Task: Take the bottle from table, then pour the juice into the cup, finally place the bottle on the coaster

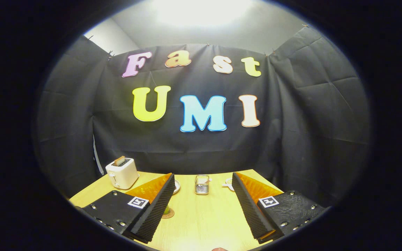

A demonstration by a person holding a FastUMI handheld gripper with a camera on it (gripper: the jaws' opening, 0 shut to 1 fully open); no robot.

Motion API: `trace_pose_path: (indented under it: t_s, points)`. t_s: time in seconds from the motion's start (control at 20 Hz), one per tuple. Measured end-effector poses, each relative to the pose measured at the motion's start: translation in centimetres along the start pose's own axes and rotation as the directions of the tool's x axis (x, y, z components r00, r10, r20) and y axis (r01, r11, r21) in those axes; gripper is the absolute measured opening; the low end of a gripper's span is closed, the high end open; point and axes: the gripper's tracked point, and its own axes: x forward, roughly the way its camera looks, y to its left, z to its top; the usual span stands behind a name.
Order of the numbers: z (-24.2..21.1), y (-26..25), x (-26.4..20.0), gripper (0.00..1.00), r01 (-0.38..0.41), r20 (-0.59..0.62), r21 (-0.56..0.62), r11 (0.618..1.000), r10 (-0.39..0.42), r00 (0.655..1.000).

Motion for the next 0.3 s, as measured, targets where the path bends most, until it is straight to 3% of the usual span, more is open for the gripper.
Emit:
trace_pose_path:
  t_s: [0.3]
  points:
    - [0.93, -1.02, -0.31, 0.99, 0.004, 0.025, 0.011, 1.000, -0.004, 1.000]
